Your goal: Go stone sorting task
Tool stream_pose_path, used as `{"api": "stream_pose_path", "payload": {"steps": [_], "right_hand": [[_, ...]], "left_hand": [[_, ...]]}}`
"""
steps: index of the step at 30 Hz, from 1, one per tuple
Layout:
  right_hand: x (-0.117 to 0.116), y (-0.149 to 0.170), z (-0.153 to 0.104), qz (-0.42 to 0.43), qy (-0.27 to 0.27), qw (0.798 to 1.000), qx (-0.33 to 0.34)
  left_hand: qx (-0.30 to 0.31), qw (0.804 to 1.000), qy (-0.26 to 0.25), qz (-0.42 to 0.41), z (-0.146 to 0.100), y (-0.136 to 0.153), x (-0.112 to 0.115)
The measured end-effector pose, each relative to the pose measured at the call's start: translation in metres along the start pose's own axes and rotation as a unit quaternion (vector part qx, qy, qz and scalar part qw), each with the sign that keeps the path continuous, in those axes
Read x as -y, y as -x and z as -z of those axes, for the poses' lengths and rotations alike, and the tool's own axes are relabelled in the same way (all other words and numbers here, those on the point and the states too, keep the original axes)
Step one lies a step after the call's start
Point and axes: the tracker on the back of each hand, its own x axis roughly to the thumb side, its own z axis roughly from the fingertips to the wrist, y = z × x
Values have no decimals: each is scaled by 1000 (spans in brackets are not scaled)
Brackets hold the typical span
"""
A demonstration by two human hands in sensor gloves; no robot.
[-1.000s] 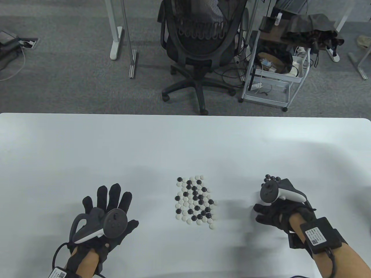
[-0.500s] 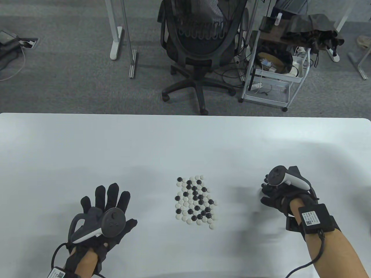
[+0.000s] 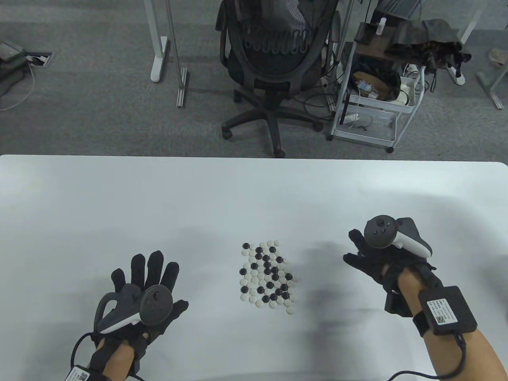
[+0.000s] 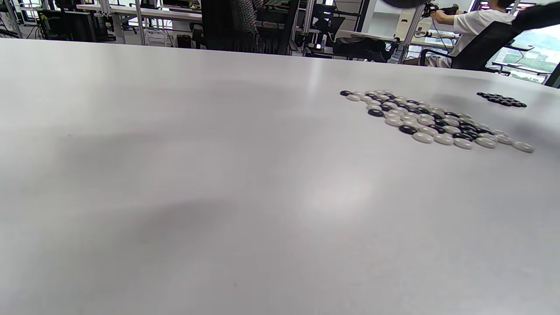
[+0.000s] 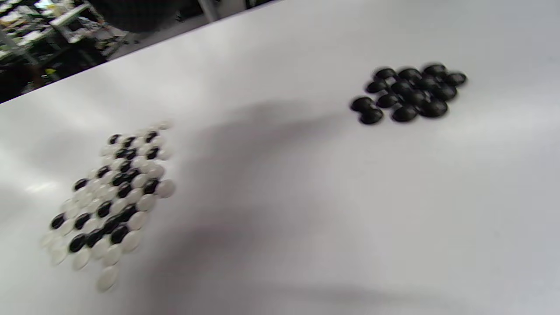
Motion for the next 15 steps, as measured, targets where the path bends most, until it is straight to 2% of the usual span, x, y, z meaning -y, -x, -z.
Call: {"api": "stream_pose_path", "payload": {"steps": [2,6,10,12,15], "right_hand": [[0,-18,-18,-24,34,998,37],[-3,-36,-49,-54,106,990,78],[-13,-35,-72,-60,161,981,93],[-22,-30,-77,-58,185,977,92],[-39,-21,-77,-63,194,975,82]], "left_hand": [[3,1000,-4,2,0,-1,-1],[6,1000,-13,8,-1,-4,-1],[7,1000,-17,12,-1,-6,-1],[9,1000,-17,15,-1,-7,-1],[9,1000,-16,18,1,-8,1]]}}
